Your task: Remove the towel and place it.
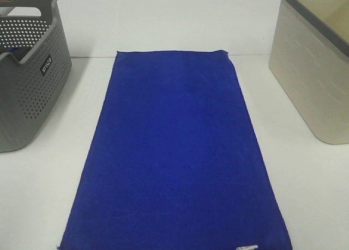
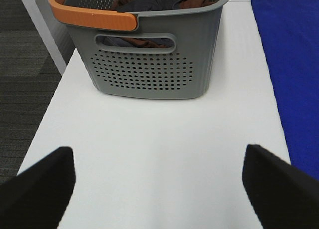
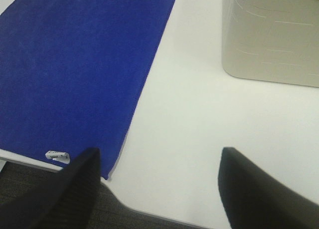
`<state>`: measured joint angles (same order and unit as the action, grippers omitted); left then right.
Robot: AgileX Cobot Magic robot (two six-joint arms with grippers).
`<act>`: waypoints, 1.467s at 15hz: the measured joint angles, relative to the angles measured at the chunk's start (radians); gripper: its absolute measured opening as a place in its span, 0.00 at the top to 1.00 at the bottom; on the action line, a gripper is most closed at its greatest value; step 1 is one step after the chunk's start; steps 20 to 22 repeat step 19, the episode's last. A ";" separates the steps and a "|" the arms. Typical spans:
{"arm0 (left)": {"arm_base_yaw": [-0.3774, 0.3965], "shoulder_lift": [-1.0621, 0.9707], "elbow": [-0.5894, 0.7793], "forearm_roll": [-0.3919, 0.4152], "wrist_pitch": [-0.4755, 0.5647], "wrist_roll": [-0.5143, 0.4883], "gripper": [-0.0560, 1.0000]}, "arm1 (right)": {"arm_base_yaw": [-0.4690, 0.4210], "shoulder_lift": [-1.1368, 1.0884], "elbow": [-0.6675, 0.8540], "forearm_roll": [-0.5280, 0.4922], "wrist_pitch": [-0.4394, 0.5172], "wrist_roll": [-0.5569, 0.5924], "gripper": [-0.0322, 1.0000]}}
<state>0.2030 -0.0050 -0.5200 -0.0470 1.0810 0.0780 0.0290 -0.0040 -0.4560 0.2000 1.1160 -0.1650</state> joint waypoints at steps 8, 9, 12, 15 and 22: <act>0.000 0.000 0.000 0.000 0.000 0.000 0.14 | 0.004 0.000 0.000 0.023 0.000 0.000 0.32; 0.000 0.000 0.000 0.000 0.000 0.000 0.14 | 0.004 0.000 0.000 0.024 0.000 0.000 0.32; 0.000 0.000 0.000 0.000 0.000 0.000 0.14 | 0.004 0.000 0.000 0.024 0.000 0.000 0.32; 0.000 0.000 0.000 0.000 0.000 0.000 0.14 | 0.004 0.000 0.000 0.024 0.000 0.000 0.32; 0.000 0.000 0.000 0.000 0.000 0.000 0.14 | 0.004 0.000 0.000 0.024 0.000 0.000 0.32</act>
